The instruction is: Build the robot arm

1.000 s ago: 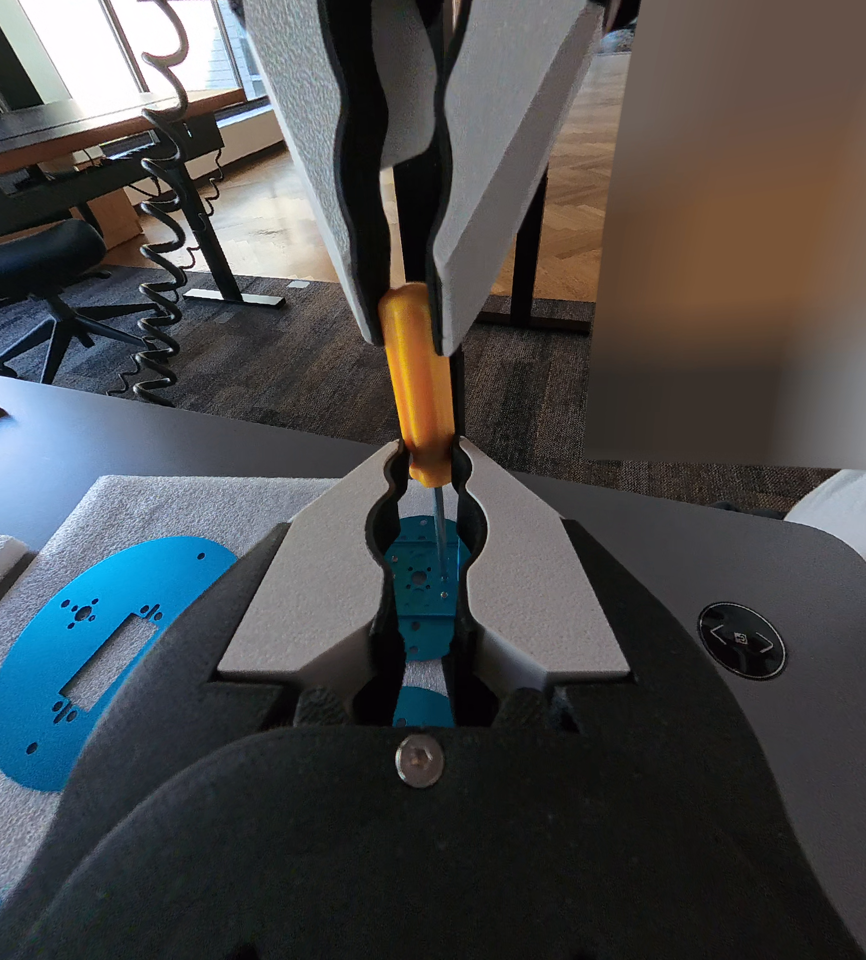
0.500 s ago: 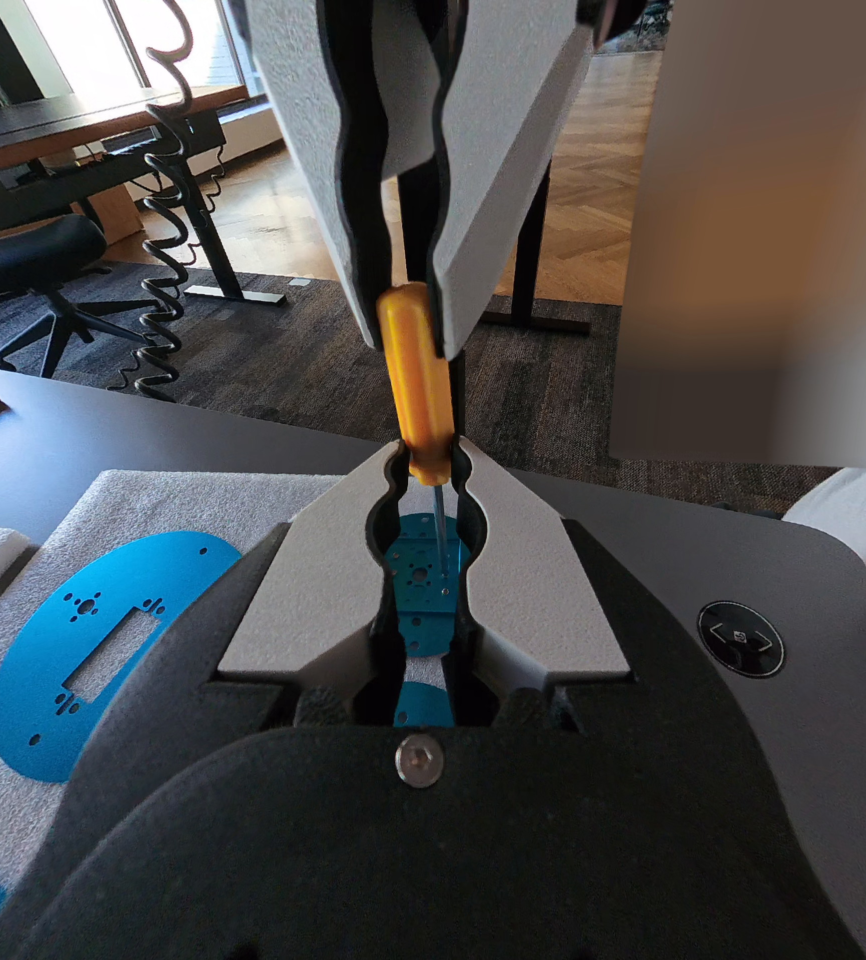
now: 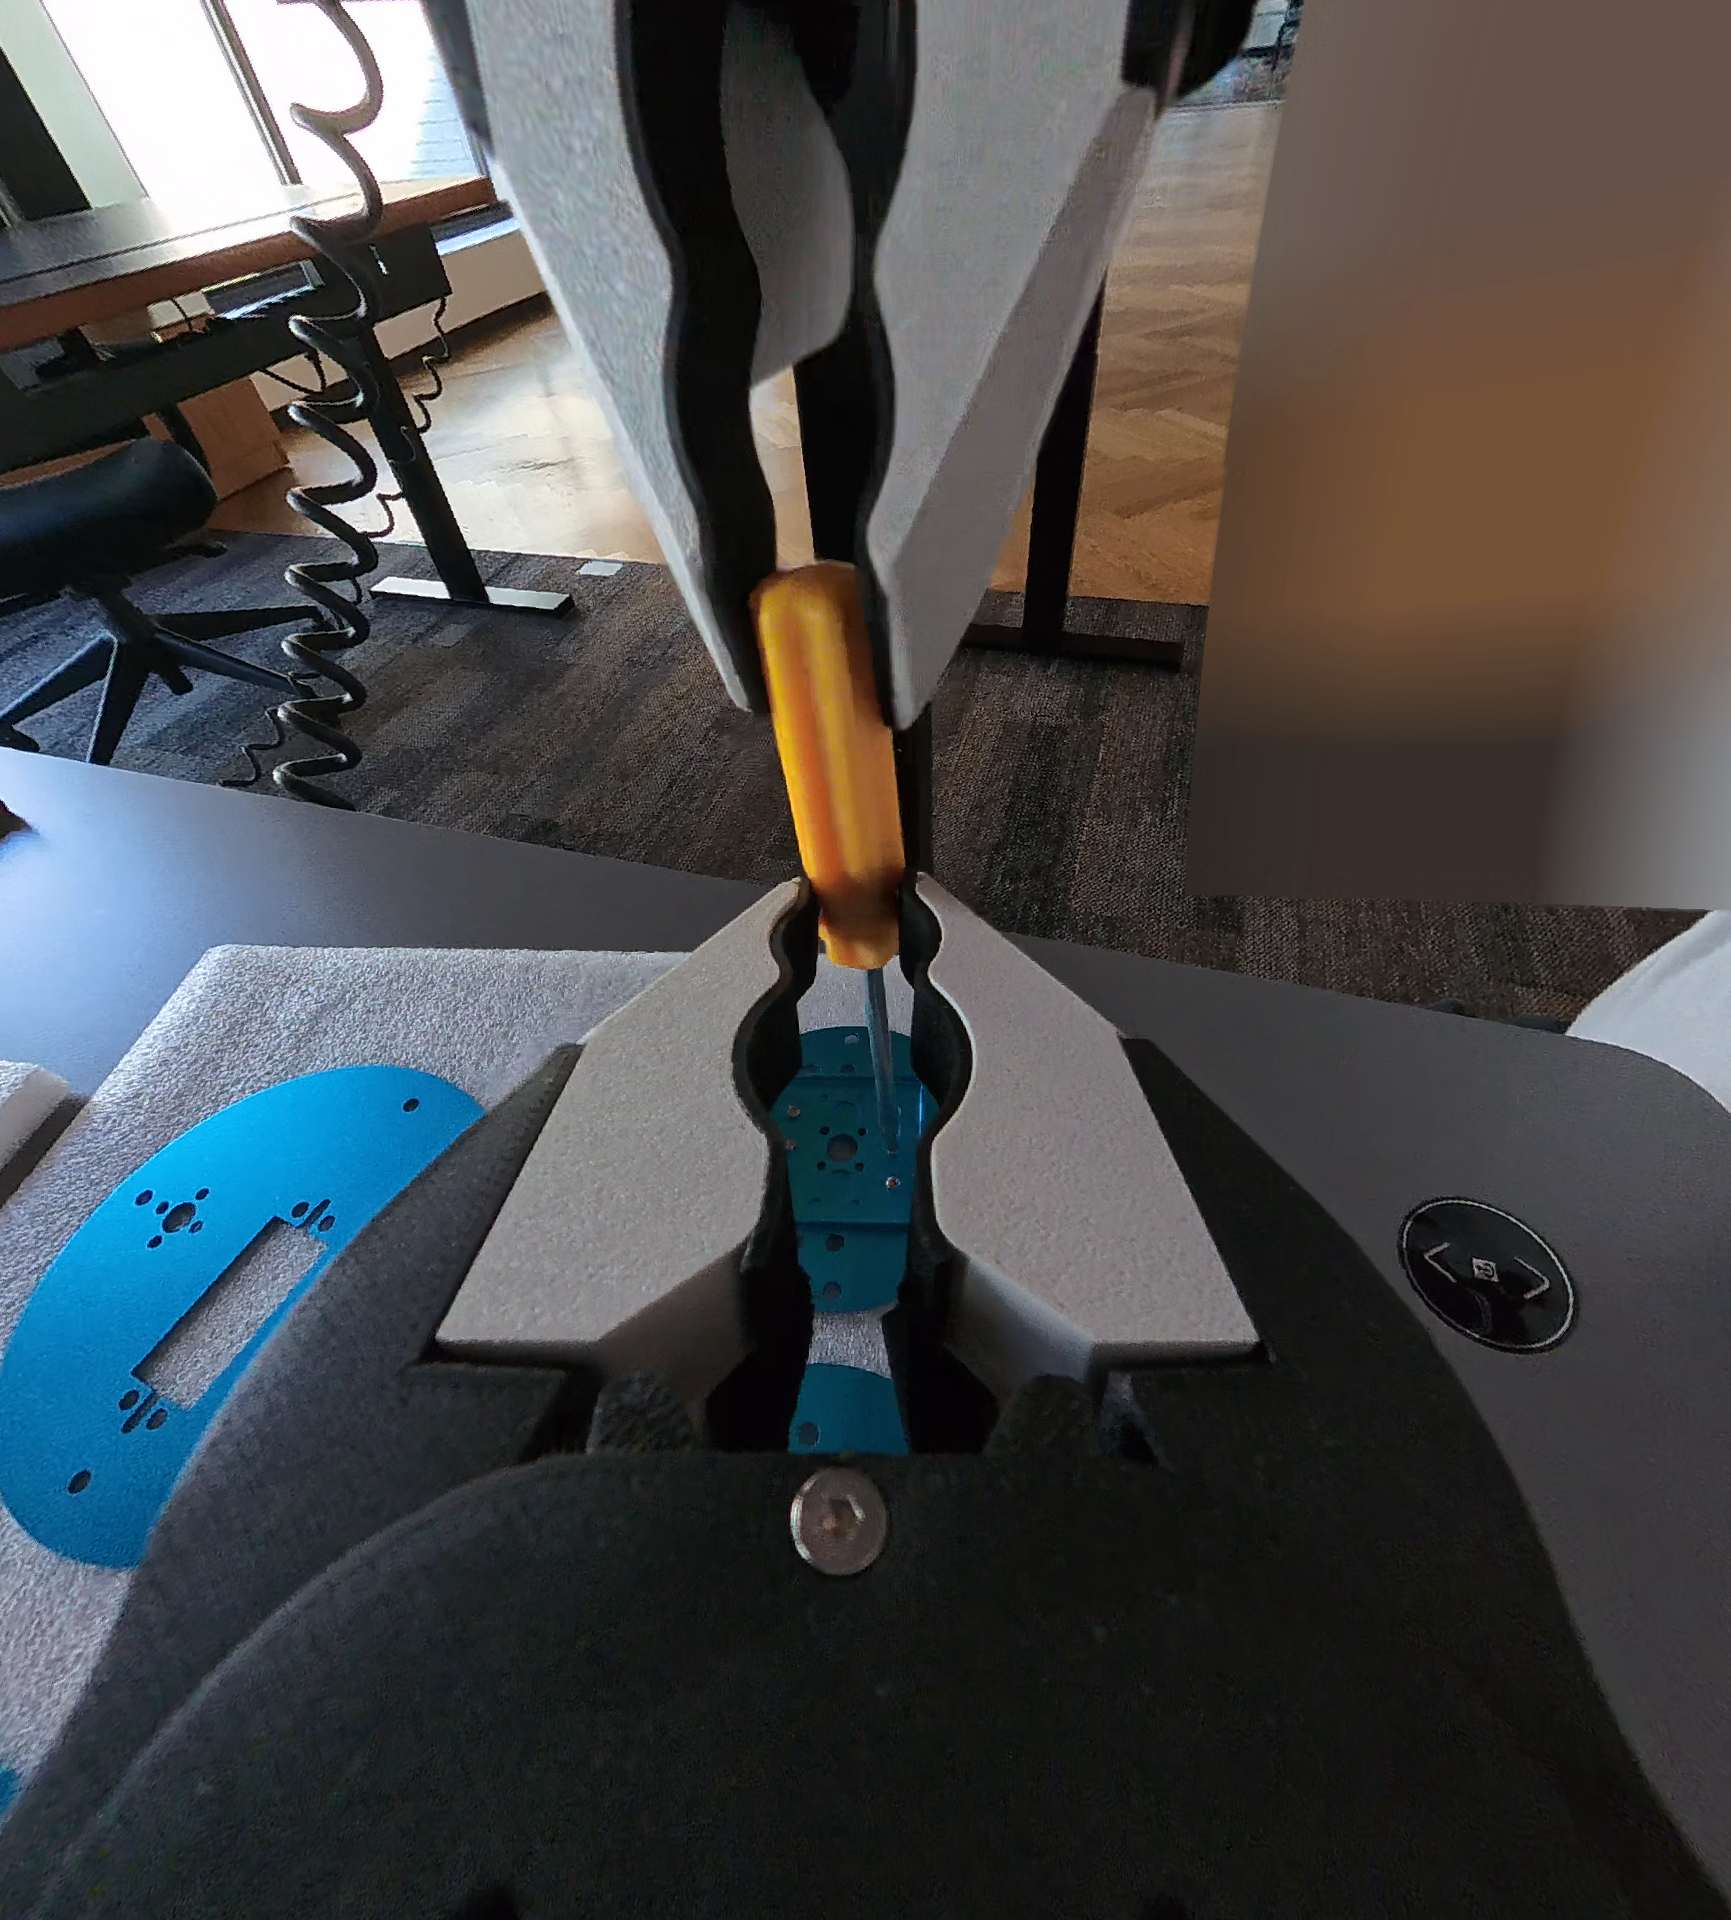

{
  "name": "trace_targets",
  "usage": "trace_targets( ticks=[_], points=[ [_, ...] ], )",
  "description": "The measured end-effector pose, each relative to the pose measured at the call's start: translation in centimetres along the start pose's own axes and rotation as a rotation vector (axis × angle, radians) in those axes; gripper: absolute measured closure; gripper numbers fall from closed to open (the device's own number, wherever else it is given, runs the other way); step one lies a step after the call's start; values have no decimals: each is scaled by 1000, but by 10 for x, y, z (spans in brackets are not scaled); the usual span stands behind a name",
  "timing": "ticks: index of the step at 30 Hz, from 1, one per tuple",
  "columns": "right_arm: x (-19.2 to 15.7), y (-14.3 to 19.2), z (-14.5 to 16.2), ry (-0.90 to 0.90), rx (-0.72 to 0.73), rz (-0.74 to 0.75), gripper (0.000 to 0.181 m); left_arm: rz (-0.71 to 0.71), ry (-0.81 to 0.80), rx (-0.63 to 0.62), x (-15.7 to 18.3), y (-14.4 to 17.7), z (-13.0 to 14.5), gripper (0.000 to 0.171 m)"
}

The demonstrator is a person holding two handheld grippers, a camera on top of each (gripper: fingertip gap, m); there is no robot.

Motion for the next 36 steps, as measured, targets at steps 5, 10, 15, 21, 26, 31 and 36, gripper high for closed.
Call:
trace_targets(
  ticks=[5,10,15,21,26,31,36],
  points=[
    [-2,0,0,-52,25,64,163,0,-6,2,0,1,0,158],
    [0,1,-2,256,26,40,160,1,2,4,0,1,0,158],
    [-1,-1,-2,175,5,9,163,8,4,-1,1,1,0,158],
    [-4,-3,-1,-83,47,37,164,10,11,-3,1,1,0,158],
    [-6,-3,-1,282,-17,81,162,13,13,-2,1,1,0,158],
    [-6,-4,0,120,-38,11,165,13,6,-7,2,1,0,158],
    [-2,-5,2,-137,27,27,165,-12,4,0,-2,2,-1,158]
  ],
)
Point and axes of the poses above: each gripper's, where its closed fingertips meet, y back along the fingers, z out of its underside, x = y × z across the jaws, the point moved 4 cm from there along y, back along the fingers, and after that the axes turned 12 degrees about y, right-handed, at the moved point
